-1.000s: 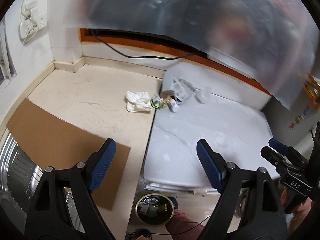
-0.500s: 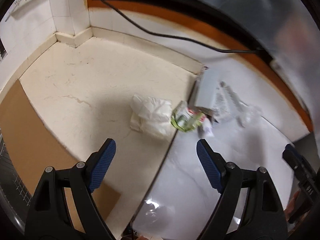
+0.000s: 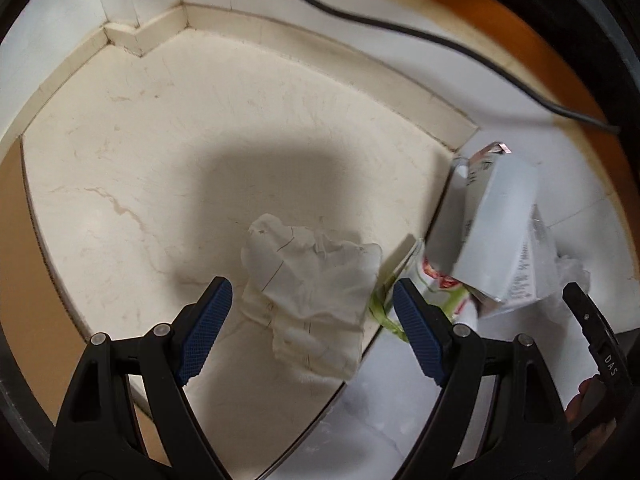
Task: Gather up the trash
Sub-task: 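Grasp the white tissue with the left tool while the right tool grasps the plastic bag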
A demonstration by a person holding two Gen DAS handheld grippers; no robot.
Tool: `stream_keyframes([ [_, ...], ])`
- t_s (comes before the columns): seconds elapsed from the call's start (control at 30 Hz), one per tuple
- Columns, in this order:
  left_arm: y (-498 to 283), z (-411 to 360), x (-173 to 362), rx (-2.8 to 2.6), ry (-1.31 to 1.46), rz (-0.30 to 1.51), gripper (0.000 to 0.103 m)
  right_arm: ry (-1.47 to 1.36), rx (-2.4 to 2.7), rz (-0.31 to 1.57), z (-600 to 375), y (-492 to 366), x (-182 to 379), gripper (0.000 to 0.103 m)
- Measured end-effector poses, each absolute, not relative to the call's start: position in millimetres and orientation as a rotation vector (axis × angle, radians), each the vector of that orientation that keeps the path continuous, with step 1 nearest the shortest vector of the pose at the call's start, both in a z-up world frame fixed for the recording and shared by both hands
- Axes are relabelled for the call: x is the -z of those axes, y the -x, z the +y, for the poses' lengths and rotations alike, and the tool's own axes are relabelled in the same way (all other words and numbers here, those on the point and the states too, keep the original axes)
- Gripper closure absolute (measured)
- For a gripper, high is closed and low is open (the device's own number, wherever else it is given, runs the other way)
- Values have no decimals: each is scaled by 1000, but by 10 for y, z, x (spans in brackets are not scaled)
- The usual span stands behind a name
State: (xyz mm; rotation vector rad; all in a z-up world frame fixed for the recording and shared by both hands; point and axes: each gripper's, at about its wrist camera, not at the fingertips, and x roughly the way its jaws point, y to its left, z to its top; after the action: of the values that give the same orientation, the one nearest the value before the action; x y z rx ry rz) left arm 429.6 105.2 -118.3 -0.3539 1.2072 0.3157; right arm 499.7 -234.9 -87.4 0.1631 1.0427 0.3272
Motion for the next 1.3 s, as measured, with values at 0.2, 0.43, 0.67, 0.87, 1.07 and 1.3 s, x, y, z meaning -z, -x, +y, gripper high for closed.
stream_keyframes([
  [0.2,-4349,1074,1316,-326,378,1213,27,-119,-348,1052,-2275,-5061,1110,60],
  [0.43,-4327,1165,1384,-327,436,1202,36,-91,-372,1017,-2226,-5023,1171,71],
  [0.67,-4232,1170,1319,-330,467,1145,51,-84,-393,994,-2121,-4855,1108,76],
  [0.87,-4093,1176,1213,-342,477,1112,57,-69,-423,964,-2089,-4547,950,83],
  [1.07,-3802,1102,1032,-304,494,1090,58,-82,-433,945,-2146,-4179,665,85],
  [1.3,-3194,891,687,-195,471,1062,58,-53,-432,921,-2094,-3548,442,87],
])
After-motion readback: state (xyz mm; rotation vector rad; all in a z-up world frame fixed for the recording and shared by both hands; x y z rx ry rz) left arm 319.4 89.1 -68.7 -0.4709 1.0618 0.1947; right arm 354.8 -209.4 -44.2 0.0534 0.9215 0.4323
